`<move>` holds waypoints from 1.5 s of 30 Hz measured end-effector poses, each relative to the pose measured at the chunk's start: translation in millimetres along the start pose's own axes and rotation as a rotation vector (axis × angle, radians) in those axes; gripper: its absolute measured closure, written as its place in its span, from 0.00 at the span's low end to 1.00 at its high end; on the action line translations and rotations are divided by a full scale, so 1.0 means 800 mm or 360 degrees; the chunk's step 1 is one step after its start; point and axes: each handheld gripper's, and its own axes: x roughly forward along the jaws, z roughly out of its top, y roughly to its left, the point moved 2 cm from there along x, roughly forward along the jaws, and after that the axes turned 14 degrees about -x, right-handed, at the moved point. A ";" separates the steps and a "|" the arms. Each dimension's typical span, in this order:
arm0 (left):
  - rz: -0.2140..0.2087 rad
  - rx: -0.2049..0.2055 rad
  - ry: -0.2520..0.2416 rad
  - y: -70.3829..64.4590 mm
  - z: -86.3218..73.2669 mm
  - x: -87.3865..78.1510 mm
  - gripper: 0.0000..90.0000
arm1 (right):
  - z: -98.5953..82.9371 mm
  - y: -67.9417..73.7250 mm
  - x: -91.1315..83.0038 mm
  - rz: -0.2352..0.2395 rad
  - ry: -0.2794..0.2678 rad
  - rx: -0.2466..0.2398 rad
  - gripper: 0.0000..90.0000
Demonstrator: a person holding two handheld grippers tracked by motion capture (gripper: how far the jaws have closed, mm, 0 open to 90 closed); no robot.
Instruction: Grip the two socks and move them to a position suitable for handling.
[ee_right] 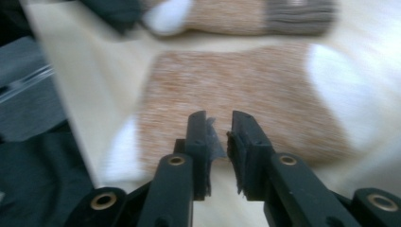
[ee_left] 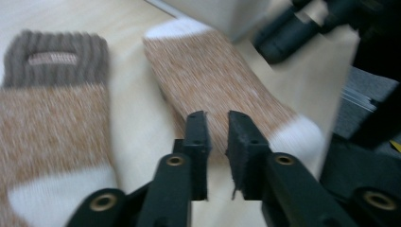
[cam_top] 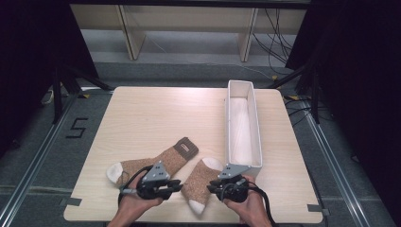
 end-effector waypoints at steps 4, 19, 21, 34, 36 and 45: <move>0.0010 -0.0072 -0.0030 0.009 -0.026 -0.024 0.68 | -0.003 -0.008 0.005 -0.0082 0.0031 0.0056 0.76; 0.0117 -0.0183 -0.0030 0.025 -0.054 -0.040 0.43 | -0.003 -0.015 0.047 -0.0161 0.0199 -0.0002 0.75; 0.0126 -0.0176 -0.0024 0.026 -0.054 -0.040 0.42 | -0.001 -0.016 0.048 -0.0166 0.0191 -0.0072 0.84; 0.0228 -0.0280 -0.0128 0.052 -0.055 -0.078 0.42 | 0.071 0.007 0.003 -0.0228 -0.0084 -0.0270 0.93; 0.0234 -0.0314 -0.0162 0.061 -0.063 -0.091 0.44 | 0.091 0.027 0.007 -0.0193 -0.0106 -0.0390 0.93; 0.0310 -0.0487 -0.0259 0.084 -0.086 -0.125 0.46 | 0.125 0.099 0.060 0.0026 -0.0056 -0.0605 0.92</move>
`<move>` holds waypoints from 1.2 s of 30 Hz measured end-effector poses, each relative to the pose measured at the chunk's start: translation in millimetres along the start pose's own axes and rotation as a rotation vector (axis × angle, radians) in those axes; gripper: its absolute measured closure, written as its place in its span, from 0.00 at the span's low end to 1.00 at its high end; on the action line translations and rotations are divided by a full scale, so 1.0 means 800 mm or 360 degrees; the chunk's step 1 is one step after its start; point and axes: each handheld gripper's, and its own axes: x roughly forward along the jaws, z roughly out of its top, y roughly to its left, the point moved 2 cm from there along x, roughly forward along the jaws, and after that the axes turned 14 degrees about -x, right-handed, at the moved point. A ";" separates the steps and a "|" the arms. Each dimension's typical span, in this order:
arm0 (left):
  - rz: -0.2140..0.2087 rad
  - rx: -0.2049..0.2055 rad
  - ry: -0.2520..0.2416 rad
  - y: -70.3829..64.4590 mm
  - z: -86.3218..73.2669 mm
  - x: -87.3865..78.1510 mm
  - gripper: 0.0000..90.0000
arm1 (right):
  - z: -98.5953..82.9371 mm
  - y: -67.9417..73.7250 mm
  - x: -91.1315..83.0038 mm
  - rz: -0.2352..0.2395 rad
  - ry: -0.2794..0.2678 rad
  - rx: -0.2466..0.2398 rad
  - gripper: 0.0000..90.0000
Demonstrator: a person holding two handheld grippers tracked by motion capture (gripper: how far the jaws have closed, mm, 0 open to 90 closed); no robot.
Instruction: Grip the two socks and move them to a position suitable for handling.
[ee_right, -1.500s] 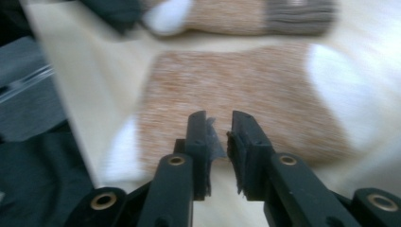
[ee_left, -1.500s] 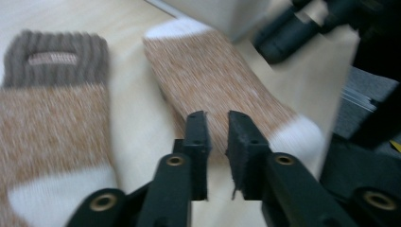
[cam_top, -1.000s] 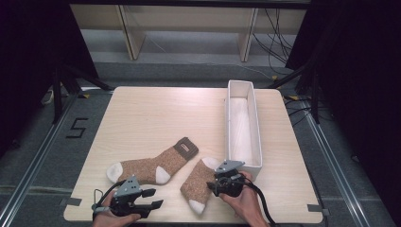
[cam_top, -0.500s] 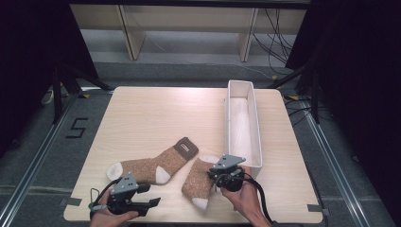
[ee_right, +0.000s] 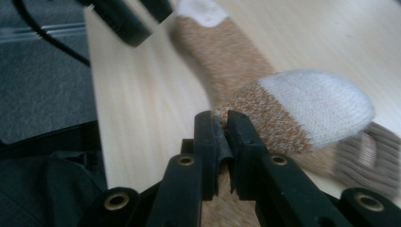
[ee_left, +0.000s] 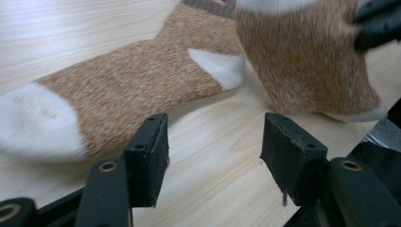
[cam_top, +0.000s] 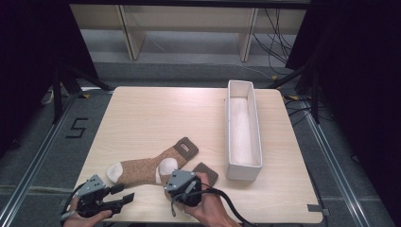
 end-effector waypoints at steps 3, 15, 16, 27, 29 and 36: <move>0.0025 -0.0026 -0.0031 0.008 -0.002 -0.004 0.46 | 0.006 0.011 0.023 0.0152 -0.0026 0.0009 0.91; -0.0016 0.0008 0.0050 0.001 -0.014 0.002 0.51 | 0.002 0.011 0.037 0.0469 -0.0204 0.0282 0.78; -0.0016 0.0008 0.0050 0.001 -0.014 0.002 0.52 | 0.002 0.011 0.037 0.0469 -0.0204 0.0282 0.78; -0.0058 -0.0043 0.0043 0.006 -0.019 -0.014 0.54 | -0.072 -0.041 -0.030 0.0166 -0.0079 0.0447 0.78; -0.0050 -0.0040 0.0064 0.006 -0.020 -0.014 0.53 | -0.086 -0.044 -0.033 0.0106 -0.0023 0.0448 0.77; 0.0015 0.0001 0.0149 -0.002 -0.025 0.000 0.49 | -0.115 -0.048 -0.039 0.0008 0.0067 0.0510 0.75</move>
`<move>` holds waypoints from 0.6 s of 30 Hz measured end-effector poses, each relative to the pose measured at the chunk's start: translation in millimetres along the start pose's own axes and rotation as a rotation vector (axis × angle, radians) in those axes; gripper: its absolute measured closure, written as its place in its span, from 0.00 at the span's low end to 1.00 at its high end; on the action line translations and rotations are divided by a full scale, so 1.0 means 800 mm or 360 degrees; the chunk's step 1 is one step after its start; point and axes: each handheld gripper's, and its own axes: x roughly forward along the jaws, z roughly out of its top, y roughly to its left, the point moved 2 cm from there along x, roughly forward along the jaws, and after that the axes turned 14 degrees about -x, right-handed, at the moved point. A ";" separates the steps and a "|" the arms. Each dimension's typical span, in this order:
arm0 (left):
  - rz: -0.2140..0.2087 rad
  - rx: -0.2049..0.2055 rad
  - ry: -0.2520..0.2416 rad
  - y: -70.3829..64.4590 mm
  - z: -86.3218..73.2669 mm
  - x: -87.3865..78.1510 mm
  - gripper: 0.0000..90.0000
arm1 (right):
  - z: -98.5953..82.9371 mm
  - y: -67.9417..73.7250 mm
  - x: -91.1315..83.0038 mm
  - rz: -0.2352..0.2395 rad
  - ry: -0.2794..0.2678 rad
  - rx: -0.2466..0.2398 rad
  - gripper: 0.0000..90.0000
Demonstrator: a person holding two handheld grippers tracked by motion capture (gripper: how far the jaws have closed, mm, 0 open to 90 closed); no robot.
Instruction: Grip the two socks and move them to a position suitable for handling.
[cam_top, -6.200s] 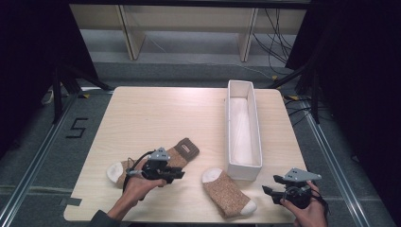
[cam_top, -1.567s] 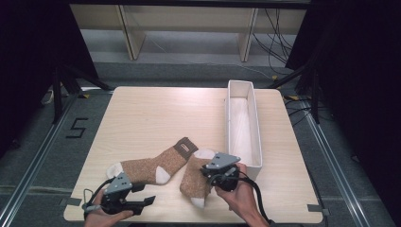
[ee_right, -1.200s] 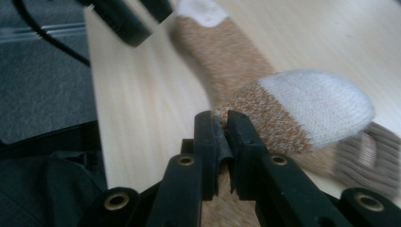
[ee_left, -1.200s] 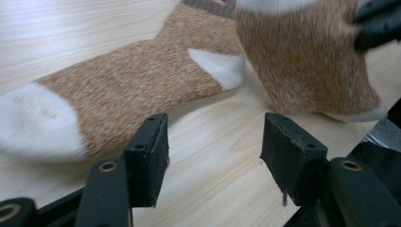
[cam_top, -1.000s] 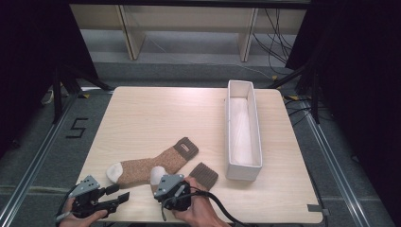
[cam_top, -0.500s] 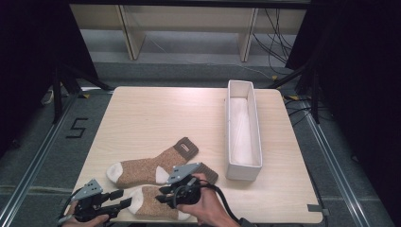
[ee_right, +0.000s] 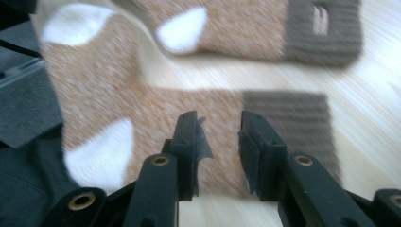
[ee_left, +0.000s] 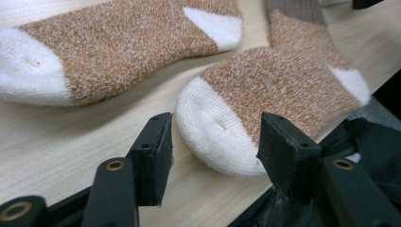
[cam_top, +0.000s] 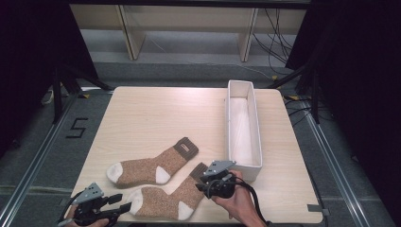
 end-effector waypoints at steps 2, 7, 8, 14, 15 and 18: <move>0.0011 0.0009 0.0035 -0.002 -0.002 0.004 0.47 | -0.007 -0.004 -0.006 -0.0011 0.0039 0.0037 0.75; 0.0072 0.0073 0.0134 0.002 0.000 0.012 0.45 | -0.025 -0.015 -0.008 -0.0088 0.0092 0.0045 0.71; 0.0072 0.0073 0.0134 0.002 0.000 0.012 0.44 | -0.027 -0.015 -0.005 -0.0109 0.0082 0.0045 0.71; 0.0087 0.0045 0.0207 0.005 0.001 0.022 0.43 | -0.030 -0.020 0.000 -0.0109 0.0123 0.0023 0.69; 0.0069 0.0064 0.0209 0.006 0.001 0.023 0.47 | -0.030 -0.021 0.001 -0.0114 0.0126 0.0016 0.68; 0.0051 0.0063 0.0230 0.008 0.000 0.027 0.56 | -0.031 -0.019 0.002 -0.0091 0.0122 0.0031 0.68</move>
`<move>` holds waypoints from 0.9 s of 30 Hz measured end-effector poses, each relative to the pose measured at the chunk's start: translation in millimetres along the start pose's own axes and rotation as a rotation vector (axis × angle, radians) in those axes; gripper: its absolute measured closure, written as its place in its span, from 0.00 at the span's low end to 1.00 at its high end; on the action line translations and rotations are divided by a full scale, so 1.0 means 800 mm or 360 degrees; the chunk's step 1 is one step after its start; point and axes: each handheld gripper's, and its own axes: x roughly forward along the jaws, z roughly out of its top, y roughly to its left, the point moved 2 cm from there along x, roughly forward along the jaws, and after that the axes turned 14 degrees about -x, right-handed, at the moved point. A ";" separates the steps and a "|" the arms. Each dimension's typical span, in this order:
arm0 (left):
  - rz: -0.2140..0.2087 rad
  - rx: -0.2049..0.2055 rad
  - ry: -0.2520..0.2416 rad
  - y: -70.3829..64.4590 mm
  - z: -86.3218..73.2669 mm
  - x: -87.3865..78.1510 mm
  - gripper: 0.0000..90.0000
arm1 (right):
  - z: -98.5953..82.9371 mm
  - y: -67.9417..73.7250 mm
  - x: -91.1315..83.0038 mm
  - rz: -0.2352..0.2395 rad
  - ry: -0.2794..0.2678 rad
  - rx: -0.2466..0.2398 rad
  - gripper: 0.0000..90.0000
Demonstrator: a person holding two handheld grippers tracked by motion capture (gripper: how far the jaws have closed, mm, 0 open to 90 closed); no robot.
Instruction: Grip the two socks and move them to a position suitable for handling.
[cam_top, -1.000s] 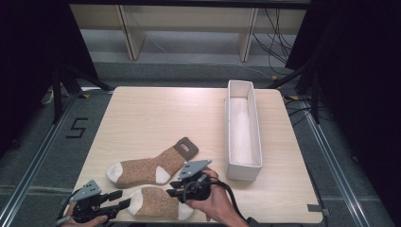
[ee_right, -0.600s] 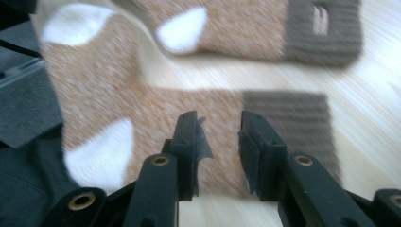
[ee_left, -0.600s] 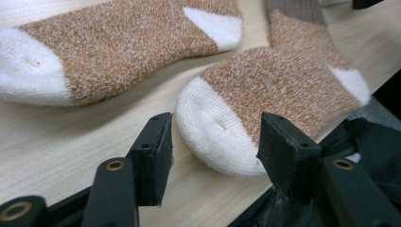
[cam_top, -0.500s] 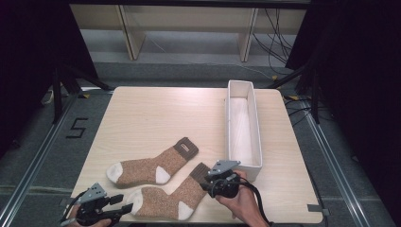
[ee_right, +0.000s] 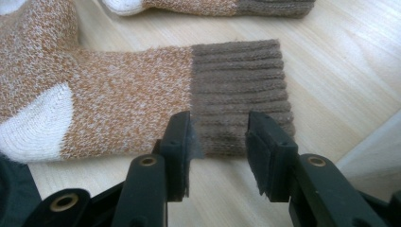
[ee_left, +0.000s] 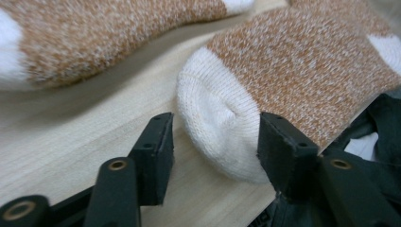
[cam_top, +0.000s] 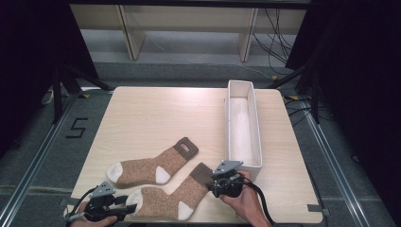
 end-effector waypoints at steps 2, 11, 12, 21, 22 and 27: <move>-0.0046 -0.0034 -0.0046 -0.001 0.000 0.005 0.68 | 0.000 0.002 0.001 0.0011 0.0008 0.0006 0.68; 0.0106 0.0125 -0.0112 0.014 0.002 -0.019 0.89 | -0.001 -0.004 0.000 -0.0015 -0.0008 0.0010 0.67; 0.0106 0.0125 -0.0112 0.014 0.002 -0.019 0.89 | -0.001 -0.004 0.000 -0.0015 -0.0008 0.0010 0.67; 0.0115 0.0128 -0.0124 0.018 0.000 -0.024 0.89 | 0.000 -0.004 0.014 -0.0049 0.0068 0.0027 0.58; 0.0114 0.0133 -0.0121 0.018 -0.001 -0.025 0.89 | 0.000 -0.004 0.017 -0.0043 0.0093 0.0049 0.57; 0.0117 0.0140 -0.0124 0.015 -0.002 -0.025 0.89 | -0.002 -0.001 0.029 0.0050 0.0105 0.0173 0.63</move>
